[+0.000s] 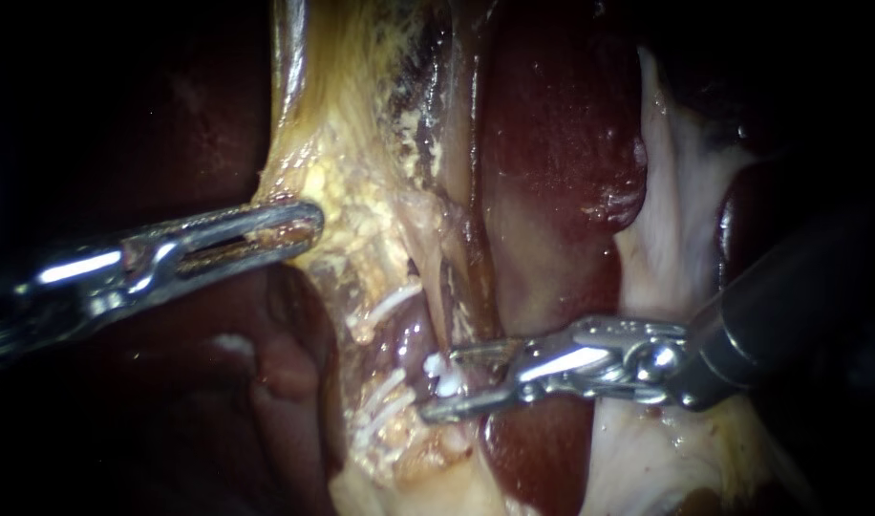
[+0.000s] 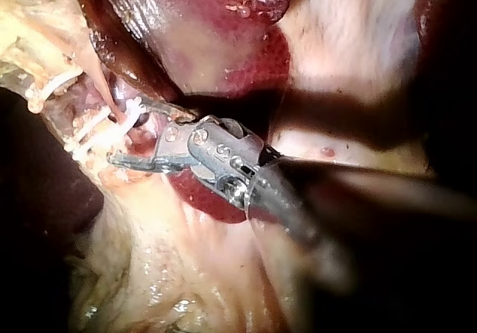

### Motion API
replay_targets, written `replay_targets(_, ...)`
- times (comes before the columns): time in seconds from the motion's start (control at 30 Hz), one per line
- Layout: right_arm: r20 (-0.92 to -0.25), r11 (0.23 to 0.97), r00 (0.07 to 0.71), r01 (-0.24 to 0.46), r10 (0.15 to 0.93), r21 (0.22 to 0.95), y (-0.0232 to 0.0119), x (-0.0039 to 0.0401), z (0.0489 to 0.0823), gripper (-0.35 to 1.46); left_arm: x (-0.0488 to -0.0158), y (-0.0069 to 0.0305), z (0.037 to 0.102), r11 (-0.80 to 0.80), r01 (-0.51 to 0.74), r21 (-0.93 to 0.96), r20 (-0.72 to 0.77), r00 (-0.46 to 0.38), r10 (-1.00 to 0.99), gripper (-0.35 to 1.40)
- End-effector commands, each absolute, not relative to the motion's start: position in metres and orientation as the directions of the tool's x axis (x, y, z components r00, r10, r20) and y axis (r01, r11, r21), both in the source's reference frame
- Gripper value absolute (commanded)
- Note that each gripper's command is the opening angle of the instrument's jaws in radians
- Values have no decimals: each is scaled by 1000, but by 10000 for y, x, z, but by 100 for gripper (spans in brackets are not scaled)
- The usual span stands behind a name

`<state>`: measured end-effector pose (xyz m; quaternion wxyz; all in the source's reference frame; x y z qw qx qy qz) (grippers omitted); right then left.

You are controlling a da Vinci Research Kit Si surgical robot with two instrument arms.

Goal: Going back first clip right tube

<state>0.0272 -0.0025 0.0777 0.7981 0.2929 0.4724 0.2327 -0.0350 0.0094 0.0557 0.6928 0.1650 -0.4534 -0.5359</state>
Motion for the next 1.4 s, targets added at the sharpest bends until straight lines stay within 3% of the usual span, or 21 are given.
replay_targets(0.03, -641, 742, 447, -80, 624, 666, -23, 268, 774, 60, -350, 94, 557, 371, 594, 714, 452, 14, -892, -35)
replay_targets(0.2, -698, 792, 443, -46, 563, 609, -9, 252, 758, 60, -349, 94, 556, 370, 596, 713, 452, 13, -892, -35)
replay_targets(0.57, -751, 831, 414, -23, 514, 556, 19, 212, 720, 60, -348, 94, 555, 370, 596, 713, 452, 13, -892, -35)
replay_targets(1.0, -855, 903, 325, 5, 404, 429, 54, 184, 655, 60, -349, 94, 556, 370, 595, 713, 452, 14, -892, -35)
replay_targets(1.4, -863, 910, 320, 6, 391, 414, 55, 182, 654, 60, -370, 96, 610, 380, 602, 702, 468, 12, -884, -35)
